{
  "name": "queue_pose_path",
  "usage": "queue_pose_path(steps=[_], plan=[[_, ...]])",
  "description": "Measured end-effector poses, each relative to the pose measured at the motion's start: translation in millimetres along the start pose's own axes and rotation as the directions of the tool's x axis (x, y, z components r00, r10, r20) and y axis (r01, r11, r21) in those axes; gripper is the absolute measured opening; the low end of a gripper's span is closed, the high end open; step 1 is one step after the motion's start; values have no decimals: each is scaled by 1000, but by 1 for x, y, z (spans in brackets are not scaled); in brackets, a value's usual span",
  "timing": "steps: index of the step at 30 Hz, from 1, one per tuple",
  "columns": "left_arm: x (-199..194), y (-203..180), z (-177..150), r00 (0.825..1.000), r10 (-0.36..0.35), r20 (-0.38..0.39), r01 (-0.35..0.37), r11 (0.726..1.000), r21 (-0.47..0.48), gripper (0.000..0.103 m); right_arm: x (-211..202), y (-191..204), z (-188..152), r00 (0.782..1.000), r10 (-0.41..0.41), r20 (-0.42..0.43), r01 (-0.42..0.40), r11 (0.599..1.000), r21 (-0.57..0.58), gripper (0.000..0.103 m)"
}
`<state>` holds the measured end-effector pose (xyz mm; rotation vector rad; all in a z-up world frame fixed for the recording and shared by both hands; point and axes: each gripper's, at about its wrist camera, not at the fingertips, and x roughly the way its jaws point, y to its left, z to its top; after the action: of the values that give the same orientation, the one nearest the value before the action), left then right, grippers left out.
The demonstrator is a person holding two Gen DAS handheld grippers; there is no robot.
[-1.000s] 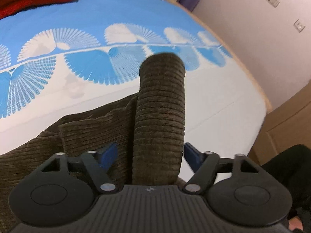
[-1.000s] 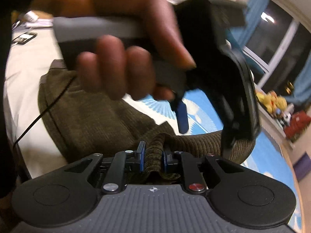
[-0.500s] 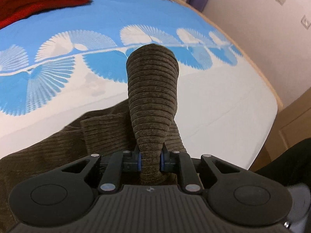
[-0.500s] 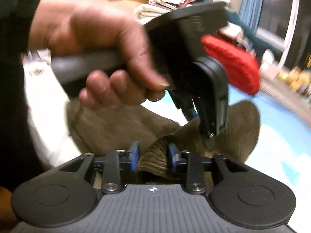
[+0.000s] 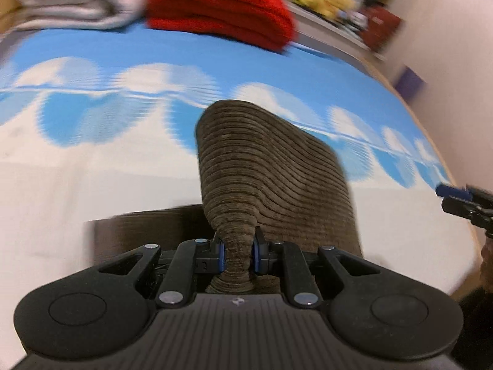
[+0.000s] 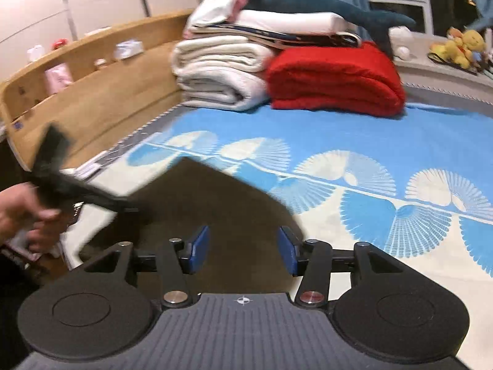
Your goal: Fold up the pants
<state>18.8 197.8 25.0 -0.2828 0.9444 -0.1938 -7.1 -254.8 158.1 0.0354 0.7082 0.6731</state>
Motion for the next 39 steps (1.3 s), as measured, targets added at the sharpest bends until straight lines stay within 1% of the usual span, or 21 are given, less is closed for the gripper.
queue_pose_path(steps=[2,3,6,8,9,10,11,12,13,14,15,18,22,27,30,32,33,34,35,37,39], plan=[[-6,28,-1,999,47,11,-46,997,-54,17,28,-7,-10,1000,-23,-10,24,998,62,52],[-7,40,0,998,68,6,-68,994,-80,17,43,-11,-21,1000,-19,-22,21,994,105,52],[2,70,-2,993,109,-55,-115,985,-127,19,87,-11,-38,990,32,-134,4,965,261,52],[9,82,-1,986,147,-81,-158,976,-147,33,109,0,-42,982,87,-166,-35,955,293,54],[11,89,-1,982,165,-87,-177,971,-161,36,119,5,-44,976,105,-189,-46,955,292,58],[13,96,-2,981,169,-94,-184,966,-184,48,132,10,-44,971,111,-213,-44,954,295,62],[17,101,-1,981,166,-102,-185,960,-212,63,140,14,-48,966,108,-233,-33,952,304,63],[21,108,-1,981,161,-111,-183,953,-240,69,149,16,-52,960,104,-260,-18,949,316,64],[24,112,-6,982,150,-118,-176,950,-256,78,159,16,-55,952,98,-290,3,943,332,64],[30,117,-9,983,130,-128,-161,948,-273,84,166,15,-58,947,94,-308,20,937,349,65],[36,122,-12,985,108,-137,-144,946,-289,85,172,14,-60,941,94,-324,34,929,368,66],[58,139,-25,986,24,-164,-84,924,-374,86,194,6,-64,926,111,-362,50,912,407,71],[74,144,-25,988,-57,-146,-8,913,-408,88,209,5,-70,912,131,-388,56,899,434,75],[90,141,-25,984,-54,-170,-19,916,-402,91,227,1,-75,895,141,-423,81,882,464,76],[93,132,-23,983,-24,-184,-46,931,-362,89,228,5,-74,895,140,-424,77,886,457,77],[91,123,-19,984,-2,-180,-60,941,-334,76,228,9,-74,897,132,-421,74,895,439,68],[88,118,-17,983,19,-180,-75,947,-311,72,227,11,-73,900,130,-415,72,897,437,55],[86,113,-16,984,32,-178,-83,954,-289,63,224,13,-71,906,126,-403,71,896,439,44],[81,107,-14,984,45,-171,-90,960,-267,55,221,12,-70,911,129,-392,66,892,447,38],[72,99,-10,986,53,-157,-93,962,-256,45,213,12,-66,920,139,-366,42,895,444,27],[63,86,-7,988,63,-141,-96,966,-240,41,201,11,-60,931,162,-326,3,891,453,24]])
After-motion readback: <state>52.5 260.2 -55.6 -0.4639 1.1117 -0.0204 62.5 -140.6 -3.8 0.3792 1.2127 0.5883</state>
